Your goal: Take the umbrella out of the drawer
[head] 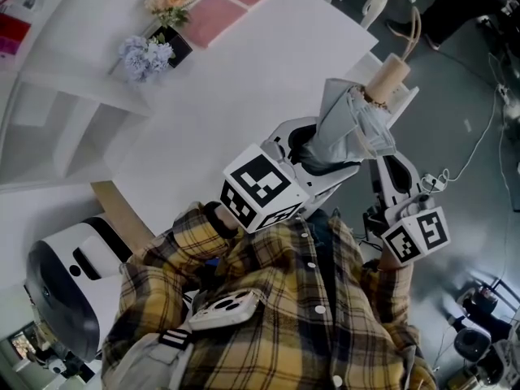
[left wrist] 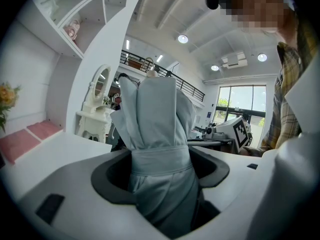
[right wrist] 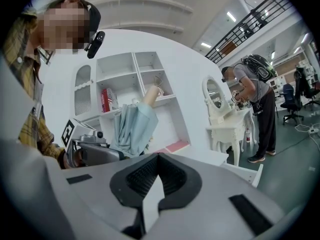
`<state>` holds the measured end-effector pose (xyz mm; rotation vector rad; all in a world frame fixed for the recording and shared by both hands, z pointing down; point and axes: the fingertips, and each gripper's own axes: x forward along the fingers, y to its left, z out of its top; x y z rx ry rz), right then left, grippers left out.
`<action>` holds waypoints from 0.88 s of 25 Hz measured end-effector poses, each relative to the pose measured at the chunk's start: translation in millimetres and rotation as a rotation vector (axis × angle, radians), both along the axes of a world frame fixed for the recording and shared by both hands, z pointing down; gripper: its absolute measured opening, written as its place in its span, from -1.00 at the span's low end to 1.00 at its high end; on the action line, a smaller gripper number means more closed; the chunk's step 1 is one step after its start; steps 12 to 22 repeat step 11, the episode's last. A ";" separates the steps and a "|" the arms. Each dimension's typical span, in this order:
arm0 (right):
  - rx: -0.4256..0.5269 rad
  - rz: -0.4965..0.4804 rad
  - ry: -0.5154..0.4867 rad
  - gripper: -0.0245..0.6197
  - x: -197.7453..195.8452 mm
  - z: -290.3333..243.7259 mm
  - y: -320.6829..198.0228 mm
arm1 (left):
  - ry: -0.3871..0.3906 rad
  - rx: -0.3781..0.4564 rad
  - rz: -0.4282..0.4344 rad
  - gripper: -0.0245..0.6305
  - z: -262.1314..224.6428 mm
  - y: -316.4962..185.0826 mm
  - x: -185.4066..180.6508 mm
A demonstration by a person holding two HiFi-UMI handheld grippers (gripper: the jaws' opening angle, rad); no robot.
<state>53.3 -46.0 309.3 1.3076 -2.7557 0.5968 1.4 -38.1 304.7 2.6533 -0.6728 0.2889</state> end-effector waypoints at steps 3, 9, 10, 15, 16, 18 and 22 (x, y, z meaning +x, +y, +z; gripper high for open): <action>0.002 0.000 -0.005 -0.87 -0.6 2.5 3.5 | -0.003 0.002 0.000 0.09 1.9 3.2 0.0; 0.004 0.001 -0.007 -0.87 0.9 4.7 6.4 | -0.011 0.005 0.004 0.09 4.8 6.4 1.1; 0.004 0.001 -0.007 -0.87 1.3 4.8 7.1 | -0.012 0.005 0.005 0.09 5.2 7.1 1.4; 0.005 0.002 -0.008 -0.87 1.8 5.0 7.7 | -0.014 0.005 0.006 0.09 5.6 7.8 1.7; 0.005 0.002 -0.008 -0.87 1.8 5.0 7.7 | -0.014 0.005 0.006 0.09 5.6 7.8 1.7; 0.005 0.002 -0.008 -0.87 1.8 5.0 7.7 | -0.014 0.005 0.006 0.09 5.6 7.8 1.7; 0.005 0.002 -0.008 -0.87 1.8 5.0 7.7 | -0.014 0.005 0.006 0.09 5.6 7.8 1.7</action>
